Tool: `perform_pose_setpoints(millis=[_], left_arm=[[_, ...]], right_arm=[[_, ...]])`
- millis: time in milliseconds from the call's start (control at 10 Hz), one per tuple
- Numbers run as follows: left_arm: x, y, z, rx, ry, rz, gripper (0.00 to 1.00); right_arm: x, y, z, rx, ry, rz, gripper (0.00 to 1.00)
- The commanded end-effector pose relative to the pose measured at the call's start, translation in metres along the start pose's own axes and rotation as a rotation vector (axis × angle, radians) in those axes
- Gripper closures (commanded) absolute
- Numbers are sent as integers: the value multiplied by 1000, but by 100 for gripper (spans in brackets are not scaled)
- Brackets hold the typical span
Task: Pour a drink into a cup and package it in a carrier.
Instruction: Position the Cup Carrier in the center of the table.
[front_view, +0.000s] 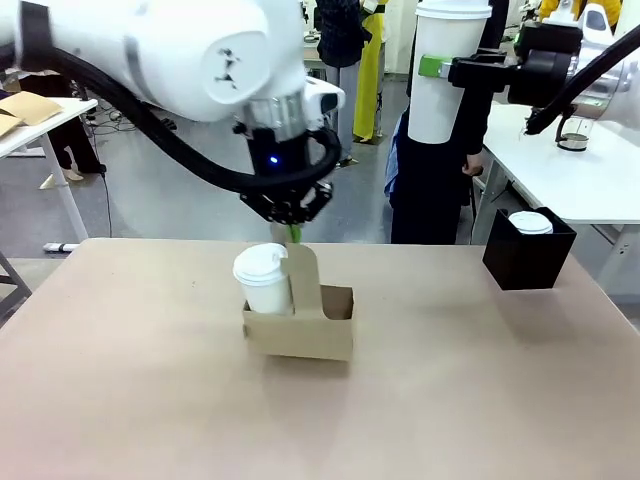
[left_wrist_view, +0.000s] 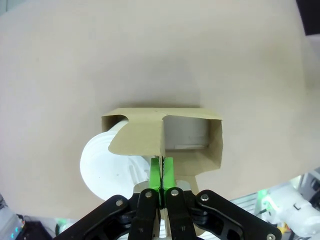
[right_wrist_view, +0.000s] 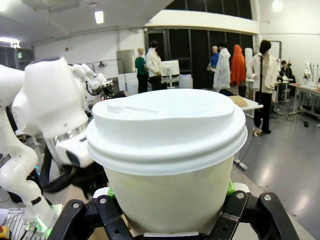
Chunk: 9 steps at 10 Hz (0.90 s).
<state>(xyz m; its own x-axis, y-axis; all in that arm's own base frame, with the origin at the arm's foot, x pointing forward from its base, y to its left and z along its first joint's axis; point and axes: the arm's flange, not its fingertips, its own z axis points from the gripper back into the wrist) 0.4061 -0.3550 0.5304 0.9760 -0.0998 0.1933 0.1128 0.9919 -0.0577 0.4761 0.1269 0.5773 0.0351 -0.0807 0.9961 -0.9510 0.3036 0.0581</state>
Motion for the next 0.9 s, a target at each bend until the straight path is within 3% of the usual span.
perform_pose_setpoints(millis=[0, 400, 800], left_arm=[[1, -24, -5, 43, -36, 25, 98], [-9, -56, -50, 82, -29, 54, 98], [-13, -51, -44, 55, -10, 27, 98]], right_arm=[[5, -1, -3, -4, -8, 5, 19], [5, -1, -3, -4, -8, 5, 19], [5, -1, -3, -4, -8, 5, 19]])
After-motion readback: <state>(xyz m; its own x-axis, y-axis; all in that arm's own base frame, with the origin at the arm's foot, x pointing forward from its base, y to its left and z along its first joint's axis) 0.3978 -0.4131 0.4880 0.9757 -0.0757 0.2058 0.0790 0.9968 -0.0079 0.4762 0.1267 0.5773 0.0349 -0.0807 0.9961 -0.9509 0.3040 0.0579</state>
